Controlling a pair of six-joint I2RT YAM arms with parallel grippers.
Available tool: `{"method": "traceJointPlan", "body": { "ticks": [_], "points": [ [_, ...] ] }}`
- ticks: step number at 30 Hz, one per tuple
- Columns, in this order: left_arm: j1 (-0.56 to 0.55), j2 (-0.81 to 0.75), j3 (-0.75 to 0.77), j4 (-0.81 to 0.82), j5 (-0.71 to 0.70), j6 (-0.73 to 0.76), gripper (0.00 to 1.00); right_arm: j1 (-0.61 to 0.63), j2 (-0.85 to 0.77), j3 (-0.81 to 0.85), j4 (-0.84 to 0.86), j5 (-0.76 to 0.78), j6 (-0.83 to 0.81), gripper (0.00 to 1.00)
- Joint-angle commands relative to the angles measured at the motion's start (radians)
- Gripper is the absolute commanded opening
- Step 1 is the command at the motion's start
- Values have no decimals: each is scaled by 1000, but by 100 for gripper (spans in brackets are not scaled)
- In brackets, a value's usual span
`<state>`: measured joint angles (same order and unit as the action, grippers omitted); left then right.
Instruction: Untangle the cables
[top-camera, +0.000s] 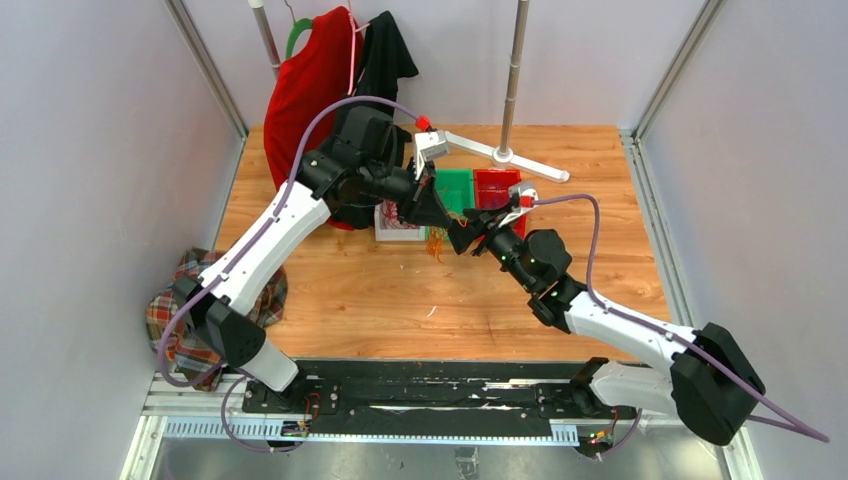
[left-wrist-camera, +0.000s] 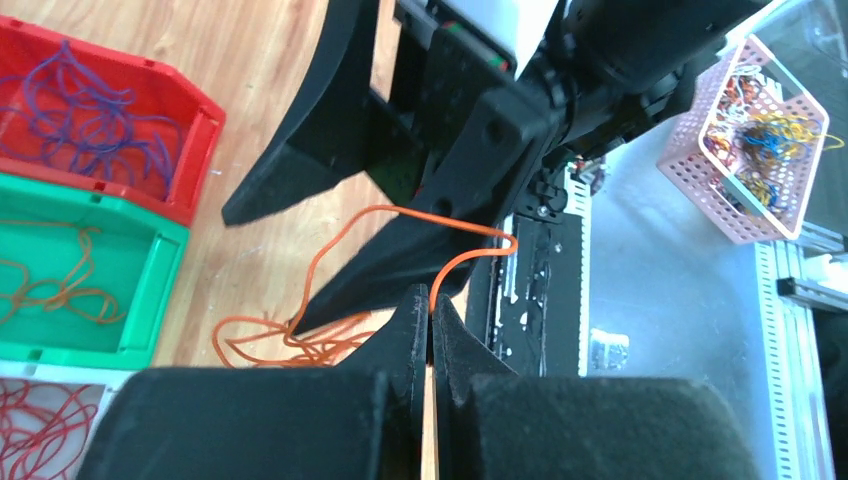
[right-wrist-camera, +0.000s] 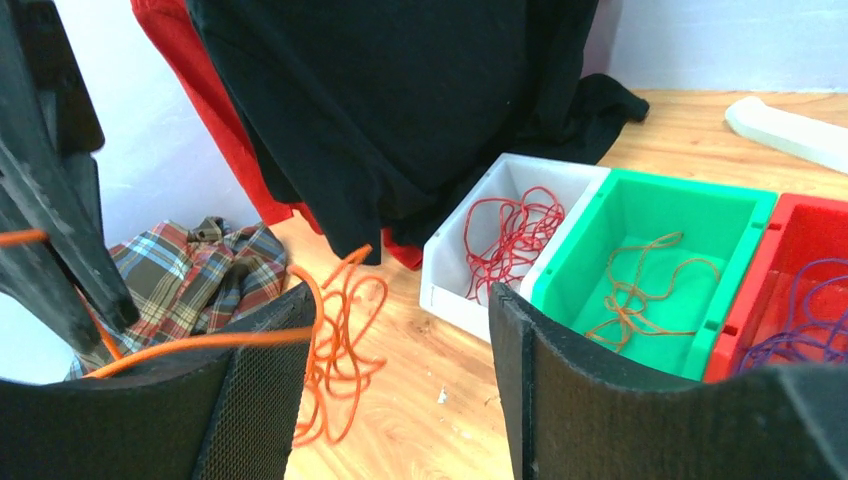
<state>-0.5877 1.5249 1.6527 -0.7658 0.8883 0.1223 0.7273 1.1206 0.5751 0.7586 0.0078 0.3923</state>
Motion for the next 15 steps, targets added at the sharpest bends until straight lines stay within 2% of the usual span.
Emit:
{"method": "traceJointPlan", "body": {
  "ticks": [1,10,15],
  "points": [
    [-10,60,80,-111,105,58,1,30,44,-46,237,47,57,65],
    [-21,88,127,-110,157,48,1,68,219,-87,525,42,206,66],
    [-23,92,181,-124,120,79,1,90,278,-130,642,58,250,66]
  ]
}}
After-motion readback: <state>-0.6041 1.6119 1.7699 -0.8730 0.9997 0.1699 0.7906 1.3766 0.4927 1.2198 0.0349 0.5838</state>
